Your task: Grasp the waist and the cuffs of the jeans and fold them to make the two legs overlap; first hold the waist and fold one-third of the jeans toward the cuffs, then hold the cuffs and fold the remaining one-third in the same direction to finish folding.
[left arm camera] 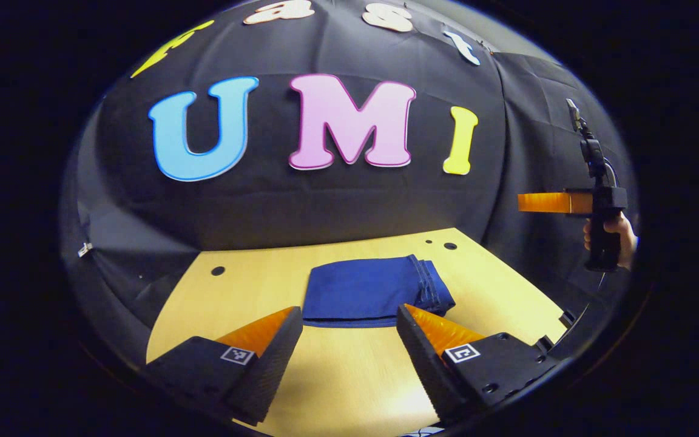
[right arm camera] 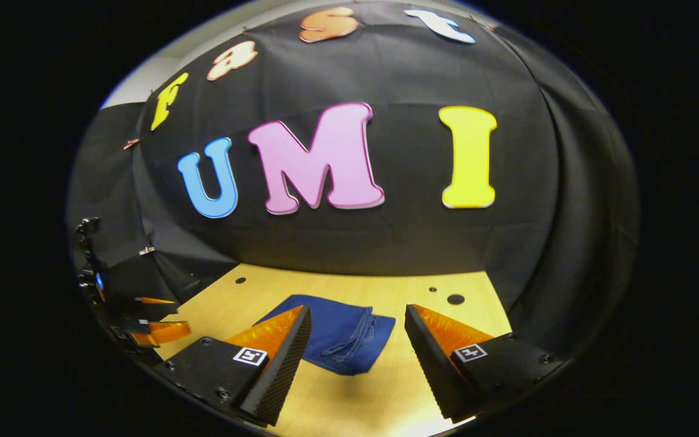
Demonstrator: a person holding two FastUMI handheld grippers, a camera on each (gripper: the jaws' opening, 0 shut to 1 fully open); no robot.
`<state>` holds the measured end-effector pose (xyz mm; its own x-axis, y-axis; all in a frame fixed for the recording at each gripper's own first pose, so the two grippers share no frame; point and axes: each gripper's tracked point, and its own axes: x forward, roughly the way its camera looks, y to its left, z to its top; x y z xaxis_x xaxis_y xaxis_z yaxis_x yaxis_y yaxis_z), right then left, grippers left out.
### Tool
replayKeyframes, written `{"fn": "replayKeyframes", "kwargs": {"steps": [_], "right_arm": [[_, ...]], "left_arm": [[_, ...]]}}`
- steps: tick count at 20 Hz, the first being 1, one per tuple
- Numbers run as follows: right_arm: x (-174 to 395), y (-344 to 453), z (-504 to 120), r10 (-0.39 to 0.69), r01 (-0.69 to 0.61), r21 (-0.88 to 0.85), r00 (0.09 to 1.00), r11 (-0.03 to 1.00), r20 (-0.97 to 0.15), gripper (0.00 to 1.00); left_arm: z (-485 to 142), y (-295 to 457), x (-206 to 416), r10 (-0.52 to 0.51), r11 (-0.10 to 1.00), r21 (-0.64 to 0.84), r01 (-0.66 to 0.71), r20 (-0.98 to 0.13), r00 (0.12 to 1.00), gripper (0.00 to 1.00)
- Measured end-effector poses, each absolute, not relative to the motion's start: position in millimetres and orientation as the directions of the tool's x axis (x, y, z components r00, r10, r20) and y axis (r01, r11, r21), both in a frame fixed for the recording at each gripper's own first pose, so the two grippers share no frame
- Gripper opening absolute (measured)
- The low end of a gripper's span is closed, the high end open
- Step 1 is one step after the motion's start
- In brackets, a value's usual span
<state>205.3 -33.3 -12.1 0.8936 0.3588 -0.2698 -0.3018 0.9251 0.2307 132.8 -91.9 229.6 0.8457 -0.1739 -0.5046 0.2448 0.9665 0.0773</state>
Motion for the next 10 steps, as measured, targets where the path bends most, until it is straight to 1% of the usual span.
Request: {"fn": "replayKeyframes", "kwargs": {"steps": [3, 6, 8, 10], "right_arm": [[188.7, -9.5, 29.4, 0.341, -0.315, 0.154, 0.922, 0.937, -0.186, 0.95], [163.1, 15.7, 63.7, 0.328, -0.316, 0.11, 0.938, 0.942, -0.111, 0.96], [147.2, 33.0, 77.9, 0.347, -0.34, 0.086, 0.935, 0.936, -0.075, 0.95], [135.7, 56.2, 87.1, 0.396, -0.391, 0.072, 0.916, 0.918, -0.068, 0.95]], "left_arm": [[265.5, -55.8, 86.5, -0.116, 0.983, 0.082, 0.167, -0.431, 0.895, 0.98], [300.3, -39.1, 52.9, -0.112, 0.99, 0.035, 0.134, -0.363, 0.925, 0.98], [315.7, -32.8, 40.6, -0.11, 0.992, 0.027, 0.126, -0.339, 0.935, 0.98], [331.4, -21.3, 34.7, -0.062, 0.995, 0.056, 0.084, -0.315, 0.947, 0.98]]}}
